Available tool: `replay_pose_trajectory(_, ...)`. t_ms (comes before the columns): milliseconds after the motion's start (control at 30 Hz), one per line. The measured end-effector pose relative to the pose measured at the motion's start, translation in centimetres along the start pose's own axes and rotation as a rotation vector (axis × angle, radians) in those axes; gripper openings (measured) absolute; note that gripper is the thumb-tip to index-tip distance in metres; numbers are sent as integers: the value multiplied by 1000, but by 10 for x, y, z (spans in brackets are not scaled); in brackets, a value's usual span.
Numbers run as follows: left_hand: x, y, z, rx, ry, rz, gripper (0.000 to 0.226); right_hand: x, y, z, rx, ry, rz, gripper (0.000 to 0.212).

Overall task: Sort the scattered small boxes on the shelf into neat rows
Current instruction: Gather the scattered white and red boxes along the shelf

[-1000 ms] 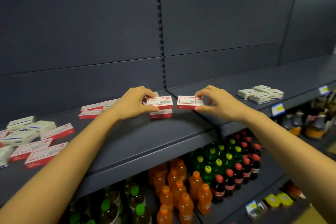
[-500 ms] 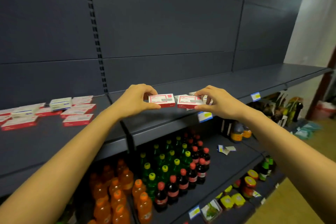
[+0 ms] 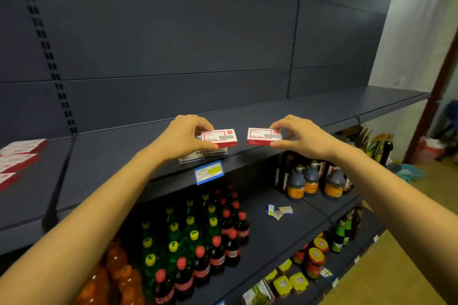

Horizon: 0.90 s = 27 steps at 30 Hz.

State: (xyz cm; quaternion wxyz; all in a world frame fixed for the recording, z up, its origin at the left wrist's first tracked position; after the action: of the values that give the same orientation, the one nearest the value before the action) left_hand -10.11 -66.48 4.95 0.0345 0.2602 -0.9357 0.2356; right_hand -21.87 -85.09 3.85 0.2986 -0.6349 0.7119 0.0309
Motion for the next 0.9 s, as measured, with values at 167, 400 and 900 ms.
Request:
replay_pose_trajectory(167,23,-54,36,-14,-3,15,41,55,-19,-22,17,6,18,45)
replay_pose_trajectory(400,45,-130,80,-58,-9,1,42,132,-53,-48,-10,13,36,44)
replay_pose_trajectory(900,68,-217,150,-24,-67,-169,38,255,-135,-68,-90,-122,-95,38)
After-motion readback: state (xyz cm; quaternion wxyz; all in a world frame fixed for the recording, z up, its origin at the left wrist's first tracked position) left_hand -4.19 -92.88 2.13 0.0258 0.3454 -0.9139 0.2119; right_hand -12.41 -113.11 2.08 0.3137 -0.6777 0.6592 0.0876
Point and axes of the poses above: each hand's wrist, its own y-axis away from the middle knuckle, its own z-axis out of the palm, x = y × z, the point moved 7 cm from there along -y, towards the middle knuckle, and after that the axes turned 12 degrees about -y, right-handed, at the moved point
